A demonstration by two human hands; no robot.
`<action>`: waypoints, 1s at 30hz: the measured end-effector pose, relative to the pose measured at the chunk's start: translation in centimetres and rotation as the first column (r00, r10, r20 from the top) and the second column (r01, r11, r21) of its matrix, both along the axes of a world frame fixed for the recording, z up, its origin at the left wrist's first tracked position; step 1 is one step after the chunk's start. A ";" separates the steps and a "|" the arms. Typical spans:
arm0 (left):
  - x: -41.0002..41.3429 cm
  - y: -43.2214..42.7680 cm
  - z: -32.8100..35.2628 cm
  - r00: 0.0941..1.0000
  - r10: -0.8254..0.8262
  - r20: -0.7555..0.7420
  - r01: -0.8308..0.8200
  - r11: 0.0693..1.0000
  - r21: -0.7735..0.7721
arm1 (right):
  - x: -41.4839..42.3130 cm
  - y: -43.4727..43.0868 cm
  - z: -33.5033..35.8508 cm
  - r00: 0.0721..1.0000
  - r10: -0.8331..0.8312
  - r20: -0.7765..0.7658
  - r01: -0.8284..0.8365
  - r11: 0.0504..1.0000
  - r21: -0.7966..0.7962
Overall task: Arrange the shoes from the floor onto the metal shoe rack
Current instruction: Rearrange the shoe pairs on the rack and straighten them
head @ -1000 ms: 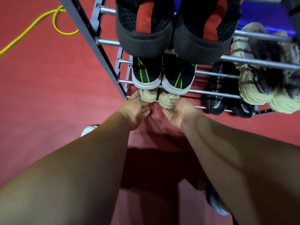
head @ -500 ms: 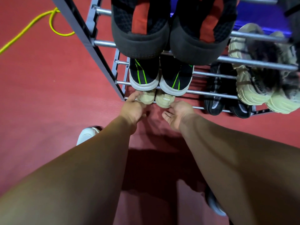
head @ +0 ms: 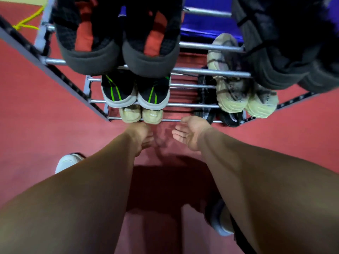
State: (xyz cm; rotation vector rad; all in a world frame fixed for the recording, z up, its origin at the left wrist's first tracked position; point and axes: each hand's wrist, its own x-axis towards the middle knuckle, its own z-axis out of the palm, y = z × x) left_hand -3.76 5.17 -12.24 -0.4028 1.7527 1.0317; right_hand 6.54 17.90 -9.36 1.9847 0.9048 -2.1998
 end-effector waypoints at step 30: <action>9.7 13.9 -1.3 0.955 0.189 0.231 -0.254 0.920 0.298 | 13.4 8.3 0.0 0.995 -0.076 0.058 0.077 0.997 -0.022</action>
